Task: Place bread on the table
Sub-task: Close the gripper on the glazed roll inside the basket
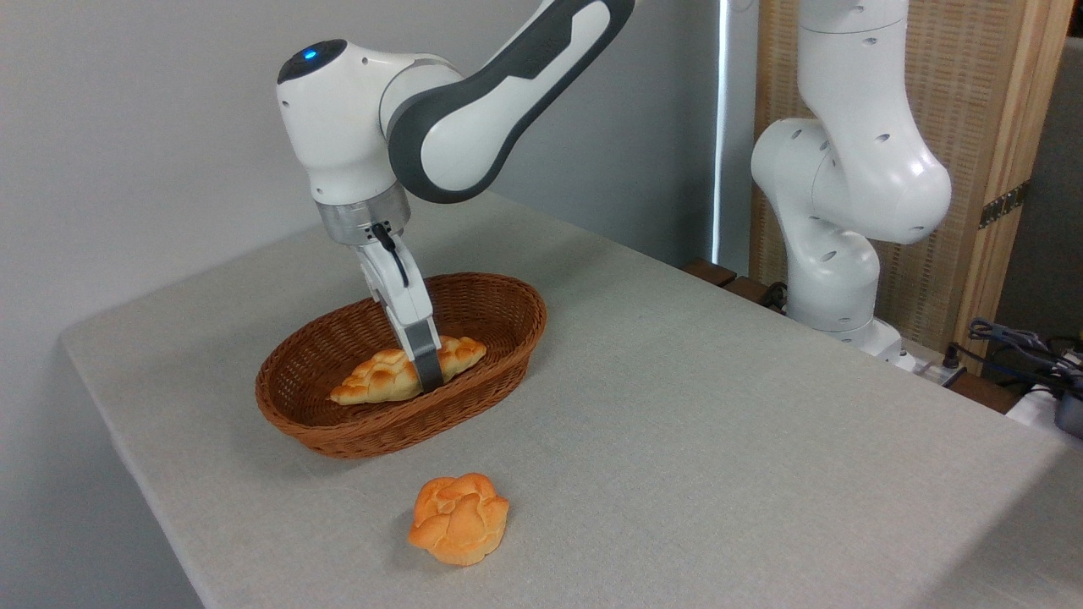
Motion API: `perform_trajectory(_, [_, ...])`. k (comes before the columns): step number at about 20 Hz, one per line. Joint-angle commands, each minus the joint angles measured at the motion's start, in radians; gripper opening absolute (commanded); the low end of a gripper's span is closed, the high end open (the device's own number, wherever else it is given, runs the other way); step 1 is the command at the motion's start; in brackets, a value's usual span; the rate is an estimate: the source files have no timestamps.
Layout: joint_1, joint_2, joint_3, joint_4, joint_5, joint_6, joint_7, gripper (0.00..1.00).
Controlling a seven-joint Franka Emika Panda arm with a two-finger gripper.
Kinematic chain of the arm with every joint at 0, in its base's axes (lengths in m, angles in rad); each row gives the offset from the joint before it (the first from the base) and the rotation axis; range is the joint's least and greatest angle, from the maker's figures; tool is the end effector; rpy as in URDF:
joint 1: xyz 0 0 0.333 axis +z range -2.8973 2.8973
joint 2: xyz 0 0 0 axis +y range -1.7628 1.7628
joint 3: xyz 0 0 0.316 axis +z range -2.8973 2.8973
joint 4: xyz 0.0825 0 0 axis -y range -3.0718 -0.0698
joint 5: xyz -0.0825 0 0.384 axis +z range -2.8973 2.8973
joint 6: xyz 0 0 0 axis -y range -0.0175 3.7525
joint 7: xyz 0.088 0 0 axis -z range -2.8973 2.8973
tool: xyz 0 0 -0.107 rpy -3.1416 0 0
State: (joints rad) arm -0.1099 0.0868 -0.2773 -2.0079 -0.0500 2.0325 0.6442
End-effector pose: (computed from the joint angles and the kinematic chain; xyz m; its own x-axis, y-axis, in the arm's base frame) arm 0.5224 -0.2135 0.4097 0.5337 -0.8457 -0.0076 -0.8419 -0.5321 0.0896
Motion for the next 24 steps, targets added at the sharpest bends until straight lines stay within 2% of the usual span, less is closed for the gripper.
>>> perform_trajectory(1, [0.003,-0.007,0.000,-0.012,0.010,0.028,0.015,0.34])
perform_trajectory(20, [0.003,-0.012,0.000,-0.003,0.009,0.025,0.009,0.32])
perform_trajectory(24, [0.004,-0.018,0.001,0.029,-0.002,0.006,0.003,0.32])
